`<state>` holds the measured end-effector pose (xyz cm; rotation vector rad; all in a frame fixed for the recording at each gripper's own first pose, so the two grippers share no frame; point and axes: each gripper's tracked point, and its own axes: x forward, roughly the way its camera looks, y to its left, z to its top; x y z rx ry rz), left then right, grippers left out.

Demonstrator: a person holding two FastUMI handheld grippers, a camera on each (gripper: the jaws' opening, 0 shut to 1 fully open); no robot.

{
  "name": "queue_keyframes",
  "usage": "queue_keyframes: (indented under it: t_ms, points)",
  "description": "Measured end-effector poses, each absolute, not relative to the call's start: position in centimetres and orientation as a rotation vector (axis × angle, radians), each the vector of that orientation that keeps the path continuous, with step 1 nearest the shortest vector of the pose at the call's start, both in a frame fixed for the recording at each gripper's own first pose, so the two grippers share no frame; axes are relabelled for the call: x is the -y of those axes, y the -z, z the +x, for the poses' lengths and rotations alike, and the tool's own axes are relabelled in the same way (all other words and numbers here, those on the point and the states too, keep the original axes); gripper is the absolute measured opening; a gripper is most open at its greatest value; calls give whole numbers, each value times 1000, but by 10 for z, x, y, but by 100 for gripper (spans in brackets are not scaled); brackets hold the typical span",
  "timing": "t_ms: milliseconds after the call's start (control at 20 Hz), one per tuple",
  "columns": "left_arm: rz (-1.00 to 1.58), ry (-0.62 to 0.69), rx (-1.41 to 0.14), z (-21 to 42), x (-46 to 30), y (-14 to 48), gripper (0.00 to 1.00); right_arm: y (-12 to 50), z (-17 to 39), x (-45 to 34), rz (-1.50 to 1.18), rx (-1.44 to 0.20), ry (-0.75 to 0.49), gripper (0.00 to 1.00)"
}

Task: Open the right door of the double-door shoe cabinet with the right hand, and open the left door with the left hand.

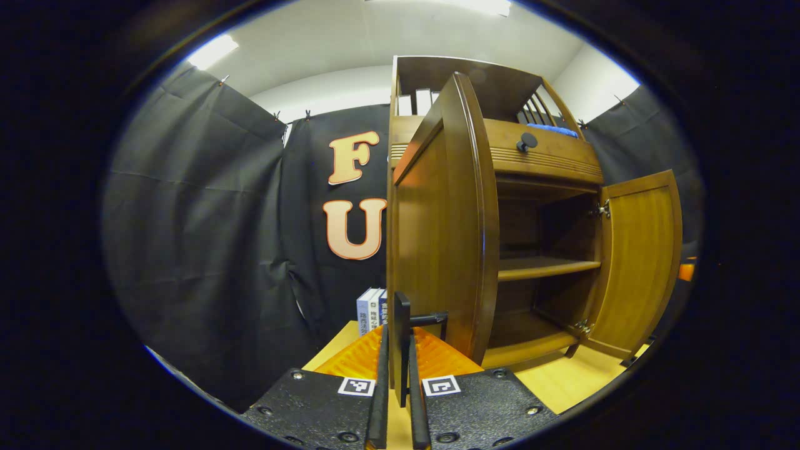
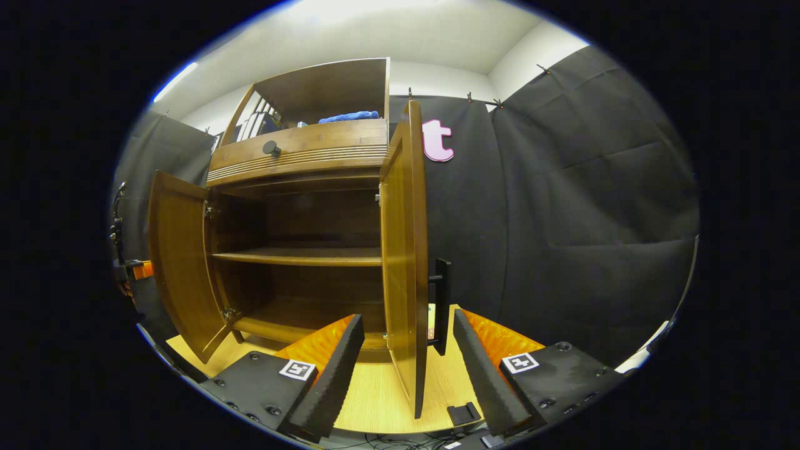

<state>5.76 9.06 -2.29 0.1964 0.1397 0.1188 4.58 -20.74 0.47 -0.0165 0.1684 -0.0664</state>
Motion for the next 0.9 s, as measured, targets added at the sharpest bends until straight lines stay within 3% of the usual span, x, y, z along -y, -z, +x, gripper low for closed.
queue_keyframes:
  t_ms: [50, 100, 150, 200, 250, 300, 350, 400, 450, 550, 600, 850, 900]
  points:
    - [210, -118, -140, 56, -106, 23, 9, -4, 45, 208, -12, -169, 70, 83]
    - [163, -93, -134, 62, -111, 21, 5, -3, 45, 210, -9, -171, 76, 93]
    - [126, -69, -143, 49, -116, 16, 1, -2, 45, 211, -8, -174, 79, 93]
    - [99, -48, -134, 57, -116, 16, 7, -3, 46, 212, -8, -175, 84, 93]
    - [91, -30, -139, 57, -119, 16, 13, -5, 46, 213, -7, -173, 89, 83]
    - [99, -13, -134, 57, -121, 16, 12, -6, 47, 215, -4, -171, 92, 83]
    - [111, 10, -134, 59, -124, 16, 12, -7, 48, 217, -5, -169, 97, 93]
    - [113, 25, -132, 61, -132, 15, 12, -8, 49, 219, -9, -170, 101, 88]
    - [101, 48, -132, 63, -137, 15, 12, -8, 50, 220, -14, -171, 104, 93]
    - [70, 85, -127, 65, -151, 14, 12, -12, 52, 221, -10, -167, 100, 93]
    - [48, 103, -122, 66, -157, 13, 18, -12, 54, 219, -3, -166, 94, 93]
    - [34, 120, -139, 50, -167, 15, 24, -12, 57, 215, 1, -163, 79, 93]
    - [36, 112, -146, 40, -167, 18, 29, -11, 58, 214, -4, -166, 74, 97]
